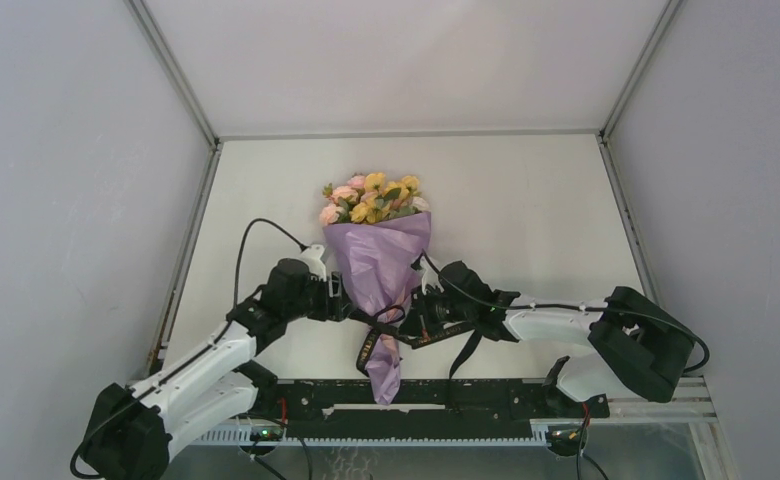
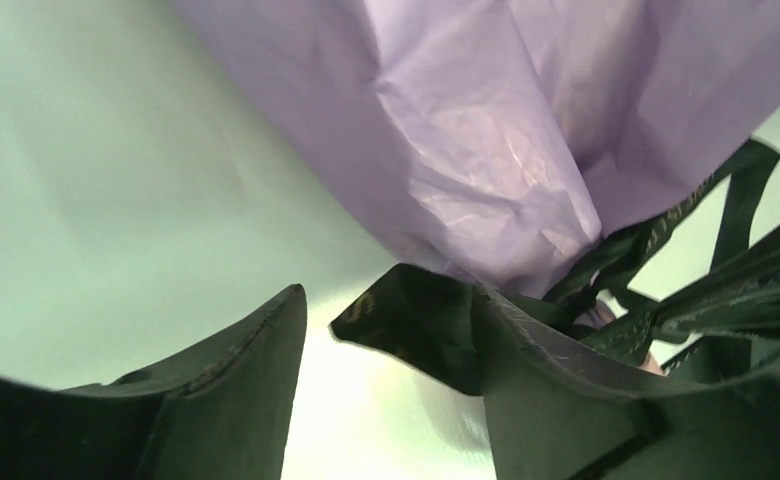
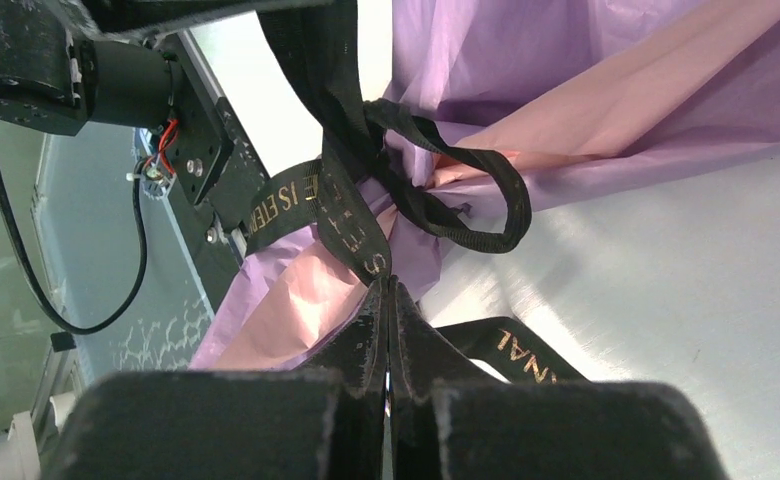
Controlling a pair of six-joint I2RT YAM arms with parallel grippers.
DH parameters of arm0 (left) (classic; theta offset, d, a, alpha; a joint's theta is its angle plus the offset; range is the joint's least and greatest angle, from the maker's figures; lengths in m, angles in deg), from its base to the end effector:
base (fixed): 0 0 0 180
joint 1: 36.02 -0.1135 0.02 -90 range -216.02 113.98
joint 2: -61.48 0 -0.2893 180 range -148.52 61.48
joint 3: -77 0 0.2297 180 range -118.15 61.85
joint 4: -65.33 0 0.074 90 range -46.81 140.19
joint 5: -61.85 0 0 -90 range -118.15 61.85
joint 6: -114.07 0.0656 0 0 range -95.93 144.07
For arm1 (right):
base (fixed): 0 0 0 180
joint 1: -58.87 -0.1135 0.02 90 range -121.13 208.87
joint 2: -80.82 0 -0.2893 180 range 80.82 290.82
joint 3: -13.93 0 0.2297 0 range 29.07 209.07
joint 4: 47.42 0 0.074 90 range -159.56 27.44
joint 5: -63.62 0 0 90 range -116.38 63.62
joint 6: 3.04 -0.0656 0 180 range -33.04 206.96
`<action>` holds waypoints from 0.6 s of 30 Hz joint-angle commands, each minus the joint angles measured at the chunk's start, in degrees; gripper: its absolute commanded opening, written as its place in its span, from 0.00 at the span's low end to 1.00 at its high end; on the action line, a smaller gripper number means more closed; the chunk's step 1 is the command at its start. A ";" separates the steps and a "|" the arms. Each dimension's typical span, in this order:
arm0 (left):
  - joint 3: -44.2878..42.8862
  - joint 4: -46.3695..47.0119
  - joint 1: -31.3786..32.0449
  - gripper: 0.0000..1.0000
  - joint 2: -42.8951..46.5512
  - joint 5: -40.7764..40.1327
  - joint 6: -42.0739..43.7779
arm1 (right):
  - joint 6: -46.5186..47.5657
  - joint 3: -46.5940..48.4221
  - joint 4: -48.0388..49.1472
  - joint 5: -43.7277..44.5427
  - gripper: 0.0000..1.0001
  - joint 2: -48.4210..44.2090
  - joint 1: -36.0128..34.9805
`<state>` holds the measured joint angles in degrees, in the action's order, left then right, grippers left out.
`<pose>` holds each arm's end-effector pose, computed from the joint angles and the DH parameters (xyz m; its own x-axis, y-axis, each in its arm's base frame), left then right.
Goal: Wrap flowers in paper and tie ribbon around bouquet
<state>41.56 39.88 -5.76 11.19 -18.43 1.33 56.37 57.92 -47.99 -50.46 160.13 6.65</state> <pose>0.1352 -0.0917 0.1875 -0.7502 -0.0034 -0.6612 0.3447 0.8513 -0.3955 0.1395 0.2237 0.1865 -0.7794 -0.2472 -0.5757 -0.6127 0.4924 0.6182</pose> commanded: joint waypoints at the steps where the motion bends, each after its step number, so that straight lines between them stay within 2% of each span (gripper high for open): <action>1: -6.60 -10.27 -1.16 0.70 2.92 -7.73 -2.12 | -1.40 1.48 3.81 0.98 0.00 -0.44 -0.32; 3: -7.46 -13.05 -1.38 0.74 4.17 -9.11 -0.78 | -1.69 1.48 3.72 1.34 0.00 -0.51 -0.43; 10: -12.40 -19.63 -2.29 0.79 6.61 -11.75 1.65 | -1.85 1.48 2.99 1.84 0.00 -1.10 -0.60; 11: -13.29 -18.14 -2.39 0.76 6.48 -9.39 2.78 | -1.78 1.48 2.93 1.86 0.00 -1.23 -0.63; 12: -13.92 -14.98 -2.36 0.68 6.43 -4.01 5.13 | -1.82 1.48 2.88 1.84 0.00 -1.38 -0.52; 14: -12.46 -3.27 -1.53 0.50 5.68 12.60 11.21 | -2.12 1.48 2.56 1.88 0.00 -1.52 -0.28; 15: -11.20 3.53 -0.18 0.47 4.50 19.01 15.06 | -2.30 1.48 2.43 2.00 0.00 -1.52 -0.15; 16: -10.65 5.45 1.58 0.43 2.68 20.45 16.52 | -2.43 1.48 2.40 1.95 0.00 -1.48 -0.02; 18: -10.07 7.61 4.39 0.32 -0.98 17.01 16.91 | -3.02 1.48 2.32 1.93 0.00 -1.36 0.28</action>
<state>31.64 33.52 -5.82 15.22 -12.34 9.83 54.65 57.92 -47.36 -49.17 160.11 6.63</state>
